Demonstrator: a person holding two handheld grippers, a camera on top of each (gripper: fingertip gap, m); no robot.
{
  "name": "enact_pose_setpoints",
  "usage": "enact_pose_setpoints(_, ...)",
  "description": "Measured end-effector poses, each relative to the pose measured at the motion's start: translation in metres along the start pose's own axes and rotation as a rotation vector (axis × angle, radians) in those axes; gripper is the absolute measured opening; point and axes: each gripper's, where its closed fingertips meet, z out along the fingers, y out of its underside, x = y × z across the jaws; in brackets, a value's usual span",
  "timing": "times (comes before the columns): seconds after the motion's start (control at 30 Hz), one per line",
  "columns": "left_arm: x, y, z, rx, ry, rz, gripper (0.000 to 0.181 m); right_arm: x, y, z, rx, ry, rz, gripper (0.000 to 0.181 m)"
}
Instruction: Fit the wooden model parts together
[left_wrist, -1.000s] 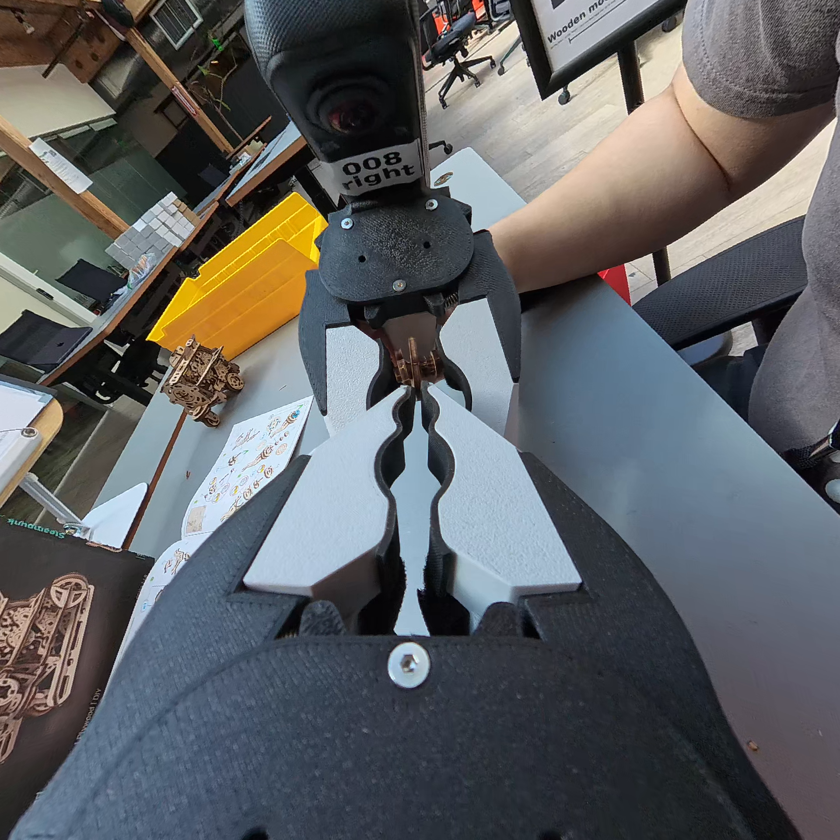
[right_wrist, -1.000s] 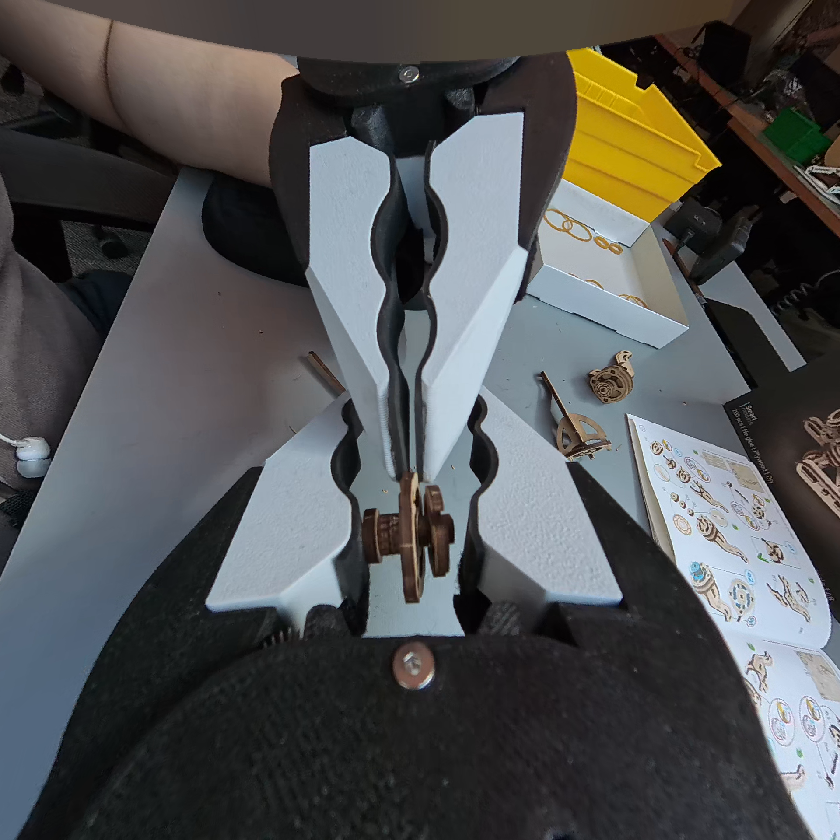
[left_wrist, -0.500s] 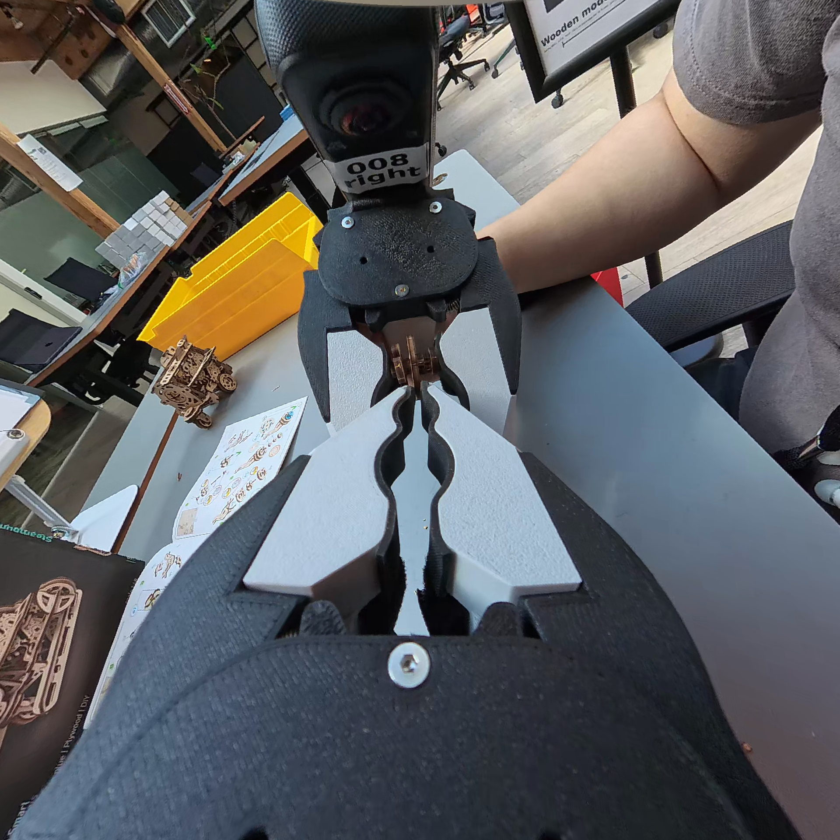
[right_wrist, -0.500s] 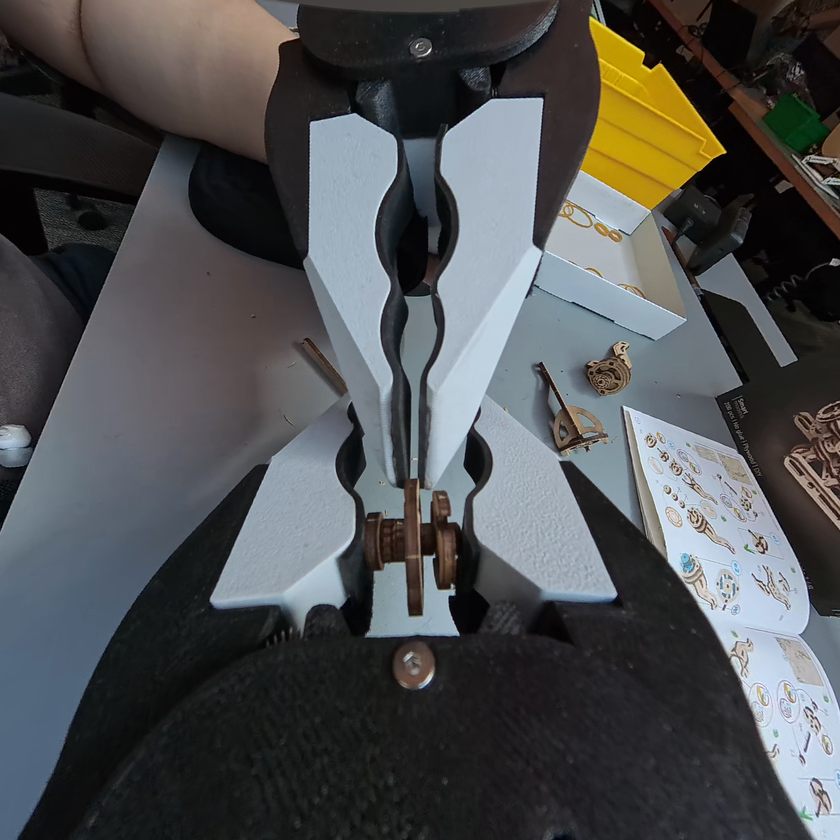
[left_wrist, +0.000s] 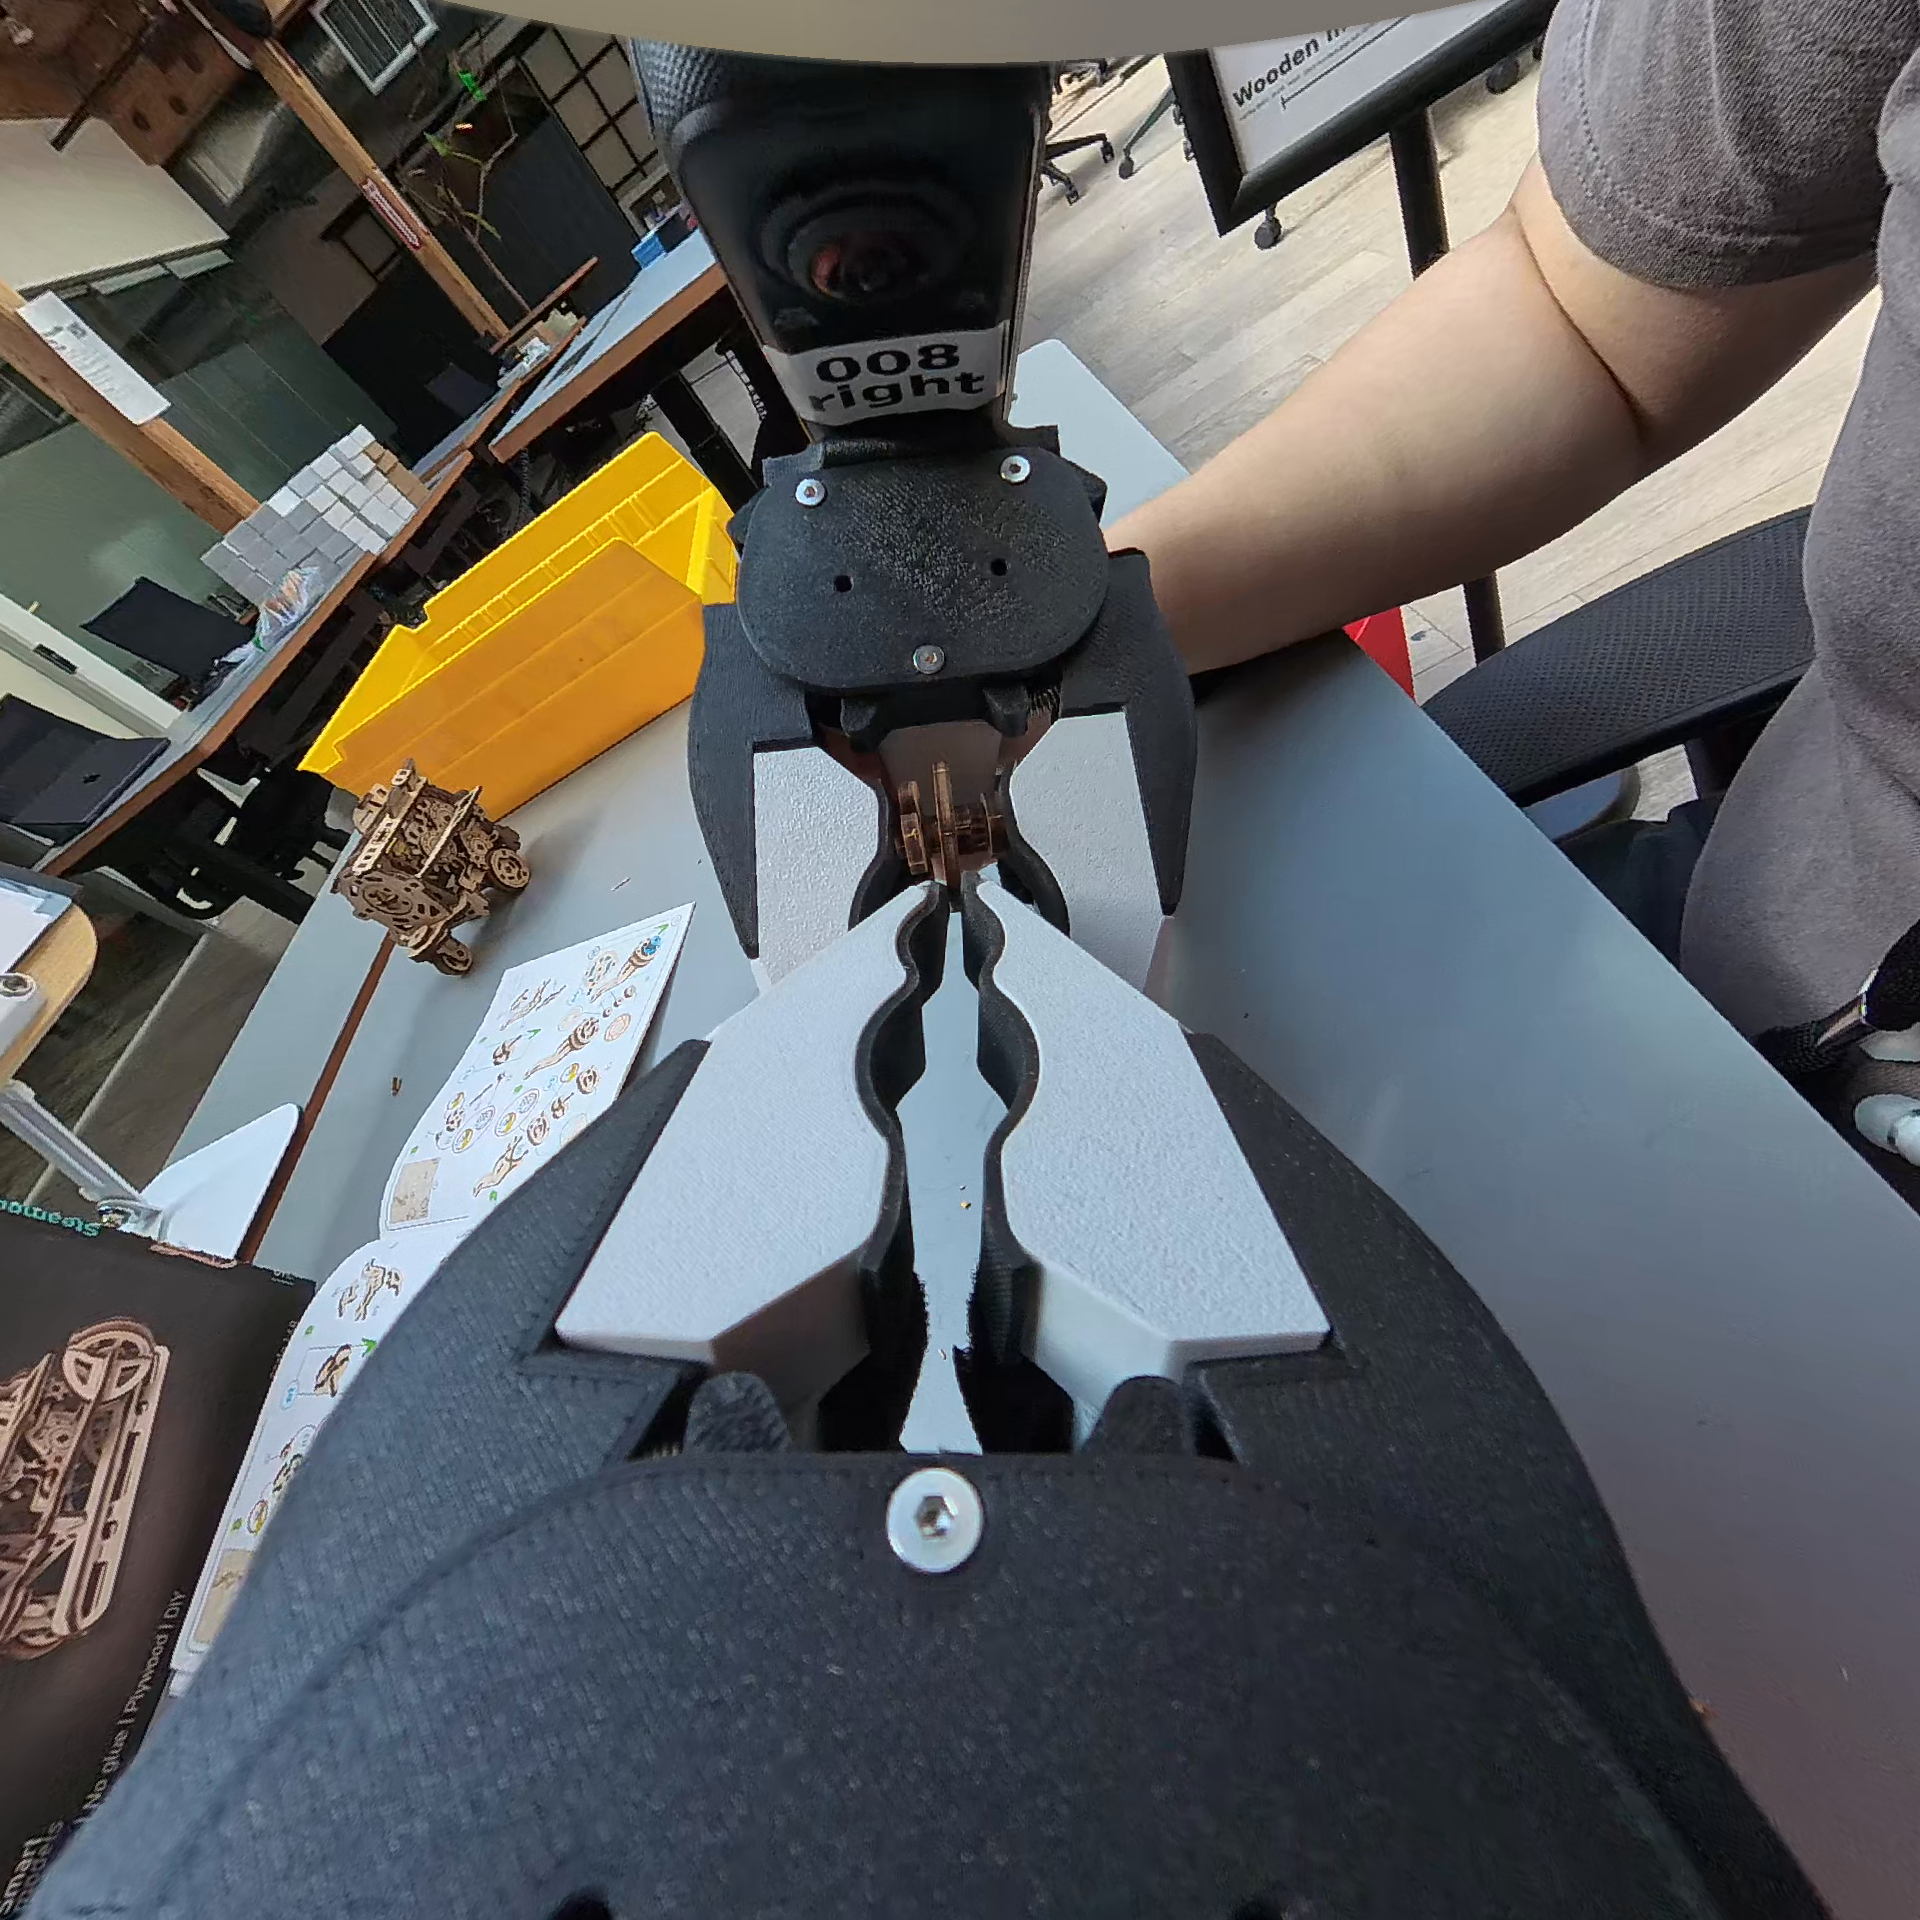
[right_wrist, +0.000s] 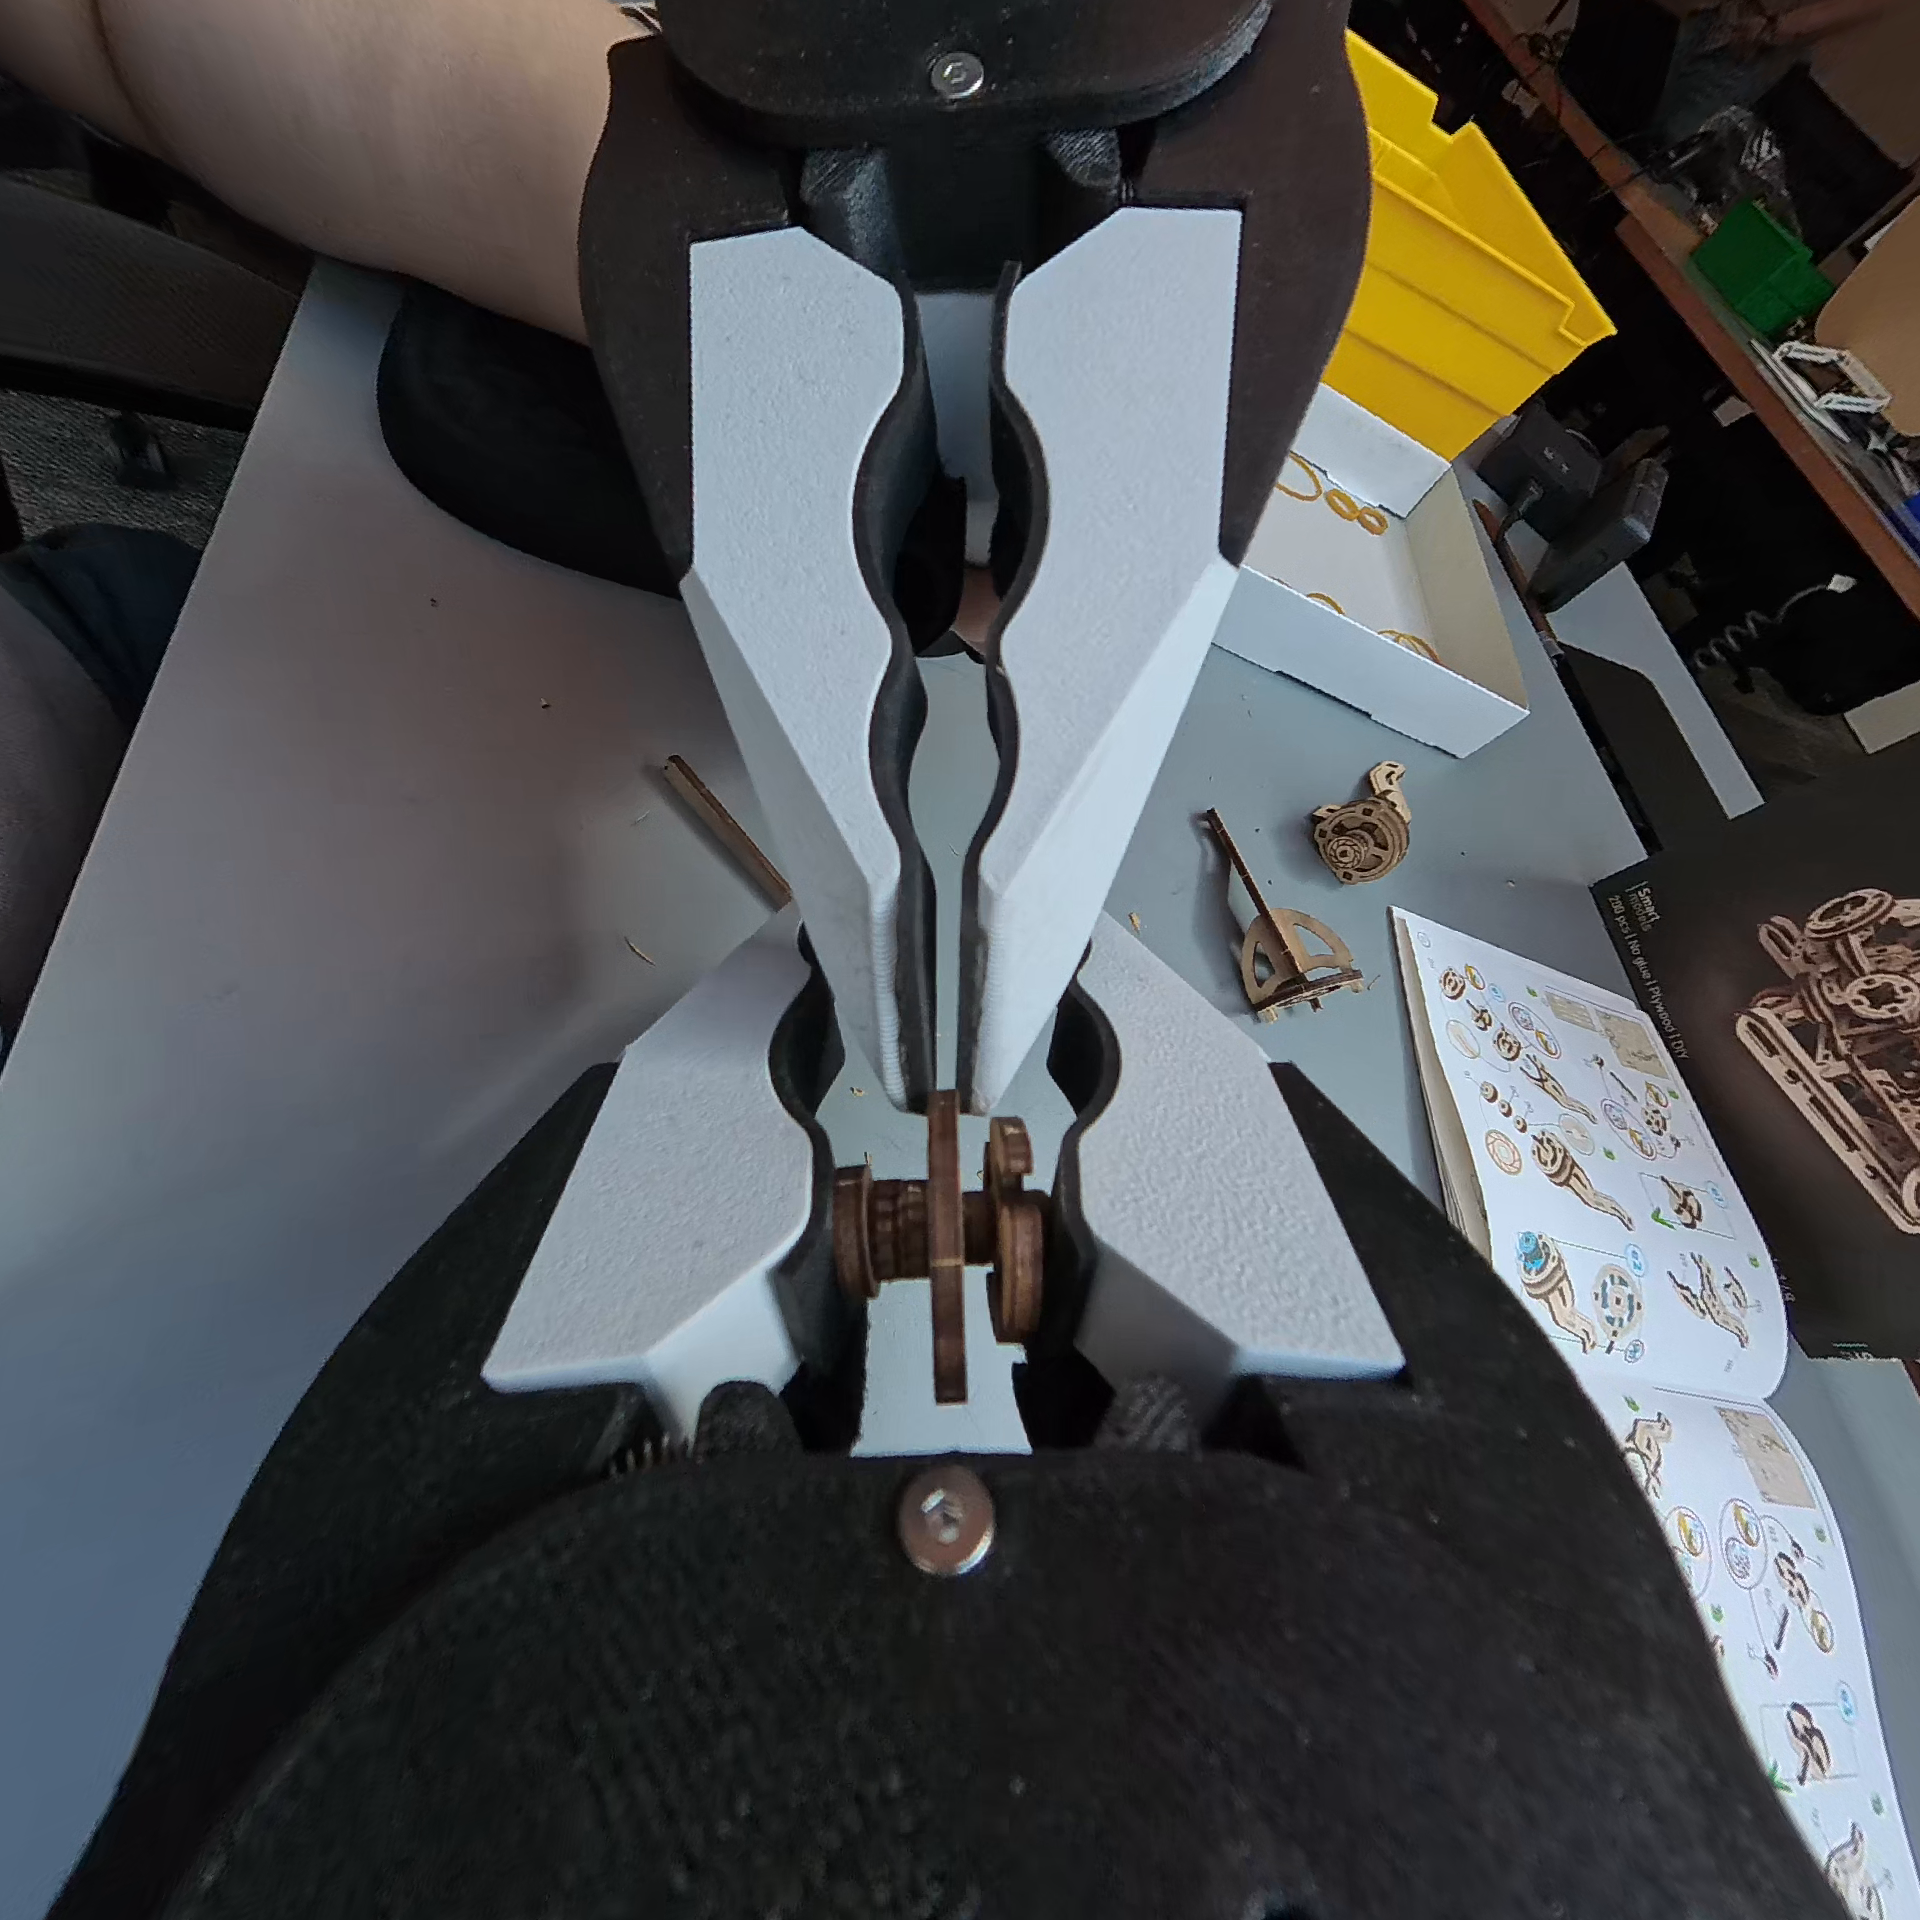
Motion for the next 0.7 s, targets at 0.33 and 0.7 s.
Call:
enact_pose_setpoints(0.33, -0.0040, 0.0022, 0.0011, -0.019, -0.023, -0.009, 0.000, 0.0004, -0.0010, 0.0023, 0.023, -0.028, 0.068, 0.043)
enact_pose_setpoints(0.7, -0.0014, 0.0012, 0.0017, -0.009, -0.007, -0.009, 0.000, 0.0003, -0.0038, 0.0021, 0.035, -0.012, 0.036, 0.038)
